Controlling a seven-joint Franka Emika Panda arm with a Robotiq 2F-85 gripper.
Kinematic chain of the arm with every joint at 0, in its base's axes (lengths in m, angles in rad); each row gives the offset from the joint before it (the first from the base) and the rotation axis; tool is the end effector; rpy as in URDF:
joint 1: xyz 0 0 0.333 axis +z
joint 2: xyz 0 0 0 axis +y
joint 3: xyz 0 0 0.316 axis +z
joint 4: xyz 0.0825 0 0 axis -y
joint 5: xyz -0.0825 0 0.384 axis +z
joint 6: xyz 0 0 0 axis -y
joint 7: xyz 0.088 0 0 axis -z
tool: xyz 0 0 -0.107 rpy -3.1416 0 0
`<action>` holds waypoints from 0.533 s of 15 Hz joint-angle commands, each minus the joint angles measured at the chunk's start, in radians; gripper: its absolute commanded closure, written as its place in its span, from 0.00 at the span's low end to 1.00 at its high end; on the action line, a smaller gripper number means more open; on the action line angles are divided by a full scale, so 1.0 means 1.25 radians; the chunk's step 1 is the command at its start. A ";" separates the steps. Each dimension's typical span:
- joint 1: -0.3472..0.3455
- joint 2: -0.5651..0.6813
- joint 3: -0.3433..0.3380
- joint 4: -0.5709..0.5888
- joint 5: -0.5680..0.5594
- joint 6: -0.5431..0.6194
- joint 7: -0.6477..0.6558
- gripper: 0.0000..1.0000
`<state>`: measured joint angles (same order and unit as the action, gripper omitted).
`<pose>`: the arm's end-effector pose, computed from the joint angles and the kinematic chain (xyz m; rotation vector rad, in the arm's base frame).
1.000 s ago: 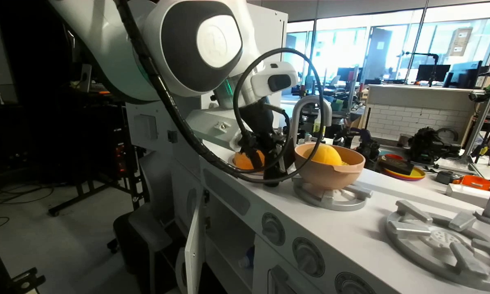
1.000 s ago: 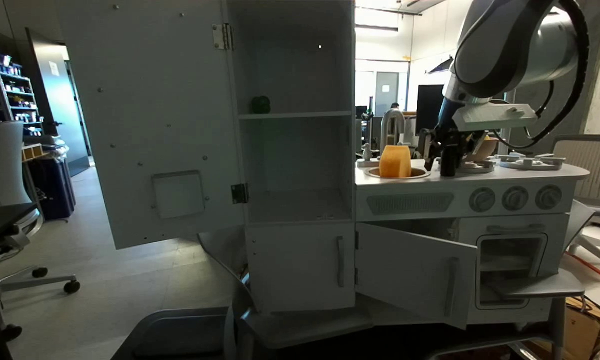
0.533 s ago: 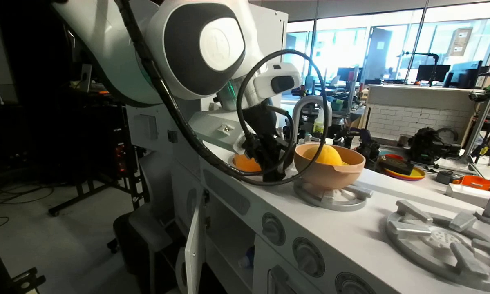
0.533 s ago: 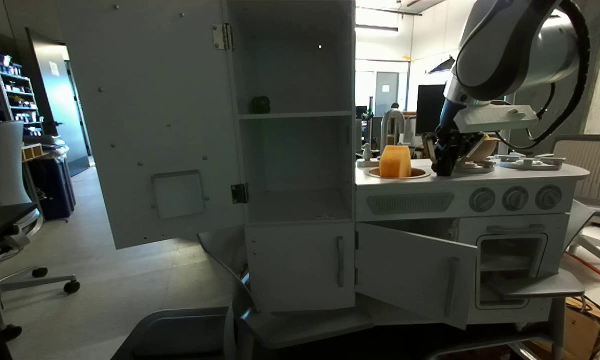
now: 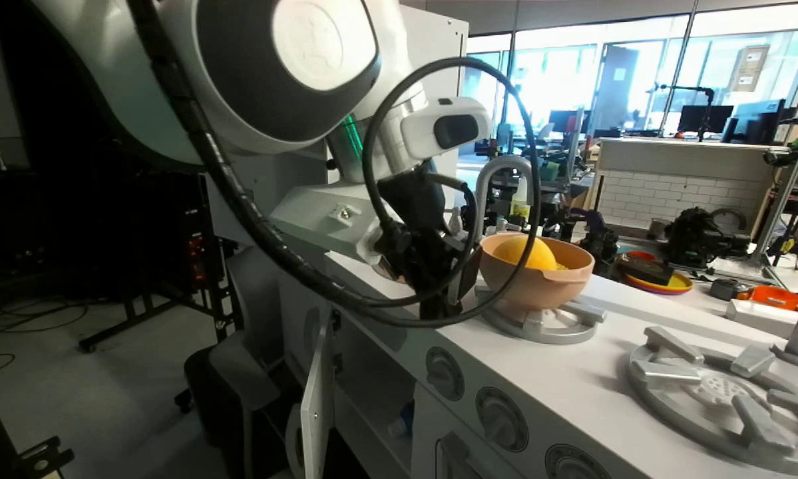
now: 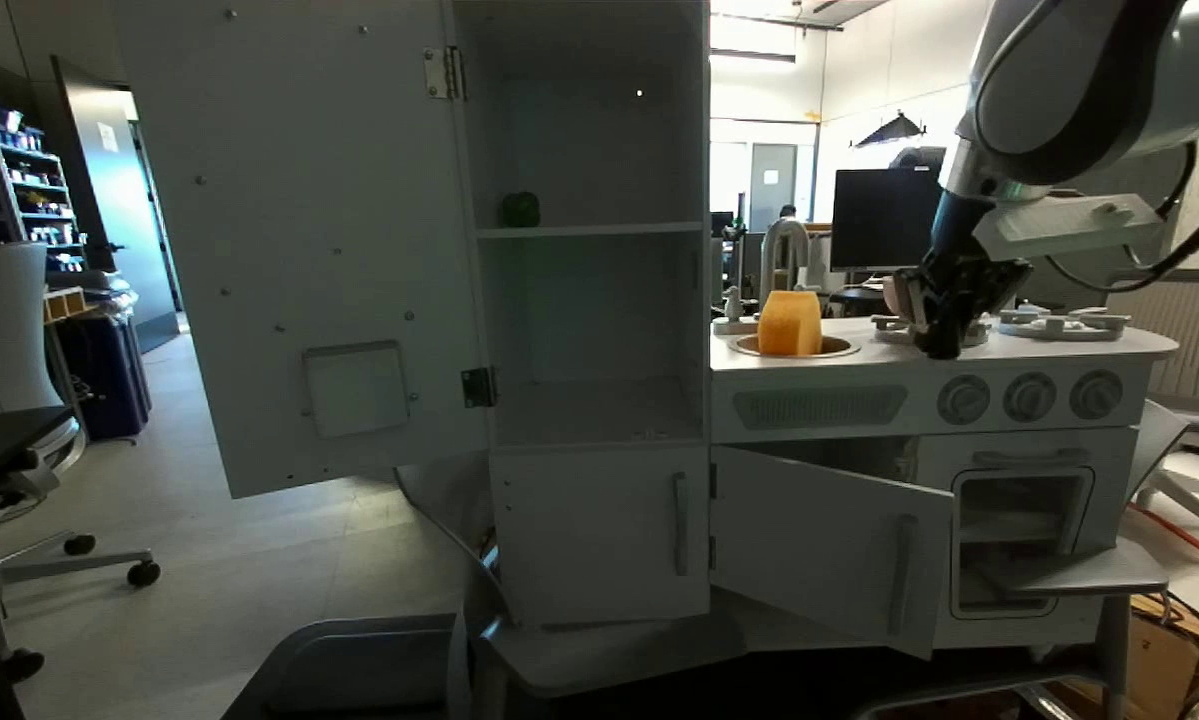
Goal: Open the right cabinet door then put the black bottle and orange sponge in the top compartment of the right cabinet respectively
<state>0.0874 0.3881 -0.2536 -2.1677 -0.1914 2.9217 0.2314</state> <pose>0.5915 -0.0835 0.2568 2.9236 -0.2671 0.5562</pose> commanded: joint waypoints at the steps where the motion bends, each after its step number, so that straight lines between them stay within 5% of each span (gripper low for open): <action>1: 0.008 -0.129 -0.030 -0.179 -0.058 -0.013 -0.035 0.89; 8: -0.007 -0.122 -0.053 -0.298 -0.150 0.036 0.007 0.89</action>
<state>0.0792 0.2199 -0.3168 -2.5263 -0.3550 2.9288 0.2079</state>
